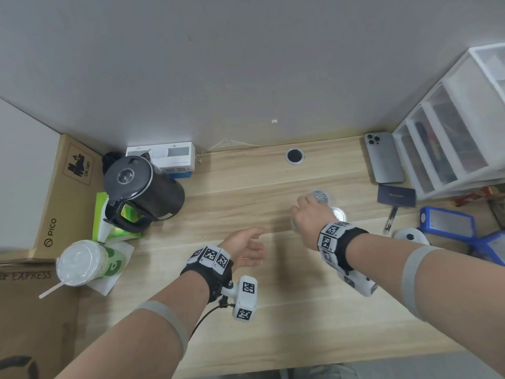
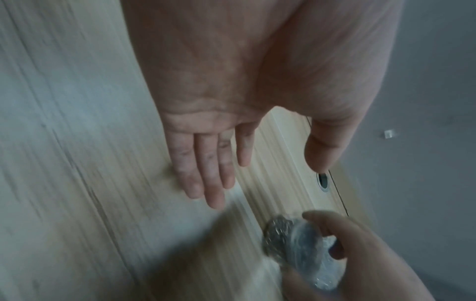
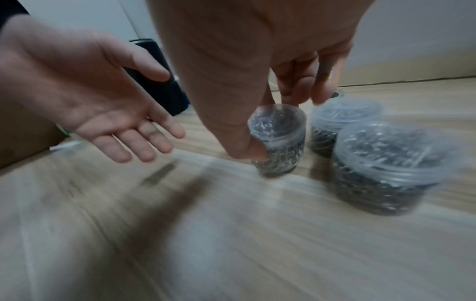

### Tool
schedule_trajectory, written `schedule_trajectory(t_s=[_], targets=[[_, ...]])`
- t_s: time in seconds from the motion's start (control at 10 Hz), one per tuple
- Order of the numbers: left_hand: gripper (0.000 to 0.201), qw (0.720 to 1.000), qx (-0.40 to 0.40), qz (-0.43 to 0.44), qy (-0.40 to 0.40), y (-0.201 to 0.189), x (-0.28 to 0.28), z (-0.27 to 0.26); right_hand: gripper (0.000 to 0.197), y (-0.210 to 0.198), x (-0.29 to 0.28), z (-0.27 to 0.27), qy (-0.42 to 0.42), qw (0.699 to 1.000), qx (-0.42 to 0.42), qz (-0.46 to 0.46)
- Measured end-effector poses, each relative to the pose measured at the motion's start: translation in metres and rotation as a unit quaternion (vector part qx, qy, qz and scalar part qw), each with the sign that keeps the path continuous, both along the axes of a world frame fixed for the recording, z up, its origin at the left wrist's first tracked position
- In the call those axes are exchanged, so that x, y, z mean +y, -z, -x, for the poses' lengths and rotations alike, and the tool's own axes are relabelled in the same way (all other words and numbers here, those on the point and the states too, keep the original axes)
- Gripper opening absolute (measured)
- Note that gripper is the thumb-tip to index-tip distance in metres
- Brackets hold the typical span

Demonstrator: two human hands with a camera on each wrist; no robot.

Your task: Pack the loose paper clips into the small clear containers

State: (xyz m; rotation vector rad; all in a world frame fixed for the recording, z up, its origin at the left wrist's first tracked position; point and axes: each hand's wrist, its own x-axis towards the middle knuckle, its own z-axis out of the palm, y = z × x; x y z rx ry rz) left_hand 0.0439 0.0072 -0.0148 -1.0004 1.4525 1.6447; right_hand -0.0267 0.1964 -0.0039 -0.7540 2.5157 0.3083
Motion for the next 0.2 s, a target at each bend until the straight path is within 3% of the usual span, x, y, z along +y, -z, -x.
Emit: schedule_trajectory(t_s=[0.1, 0.2], targets=[[0.033, 1.0, 0.002, 0.011, -0.006, -0.0036, -0.0089, -0.0017, 0.045, 0.0006, 0.0098, 0.0022, -0.032, 0.999, 0.018, -0.037], [0.033, 1.0, 0.008, 0.015, -0.009, -0.0085, -0.0157, -0.004, 0.051, 0.0047, 0.0112, 0.0007, -0.019, 0.999, 0.032, -0.013]])
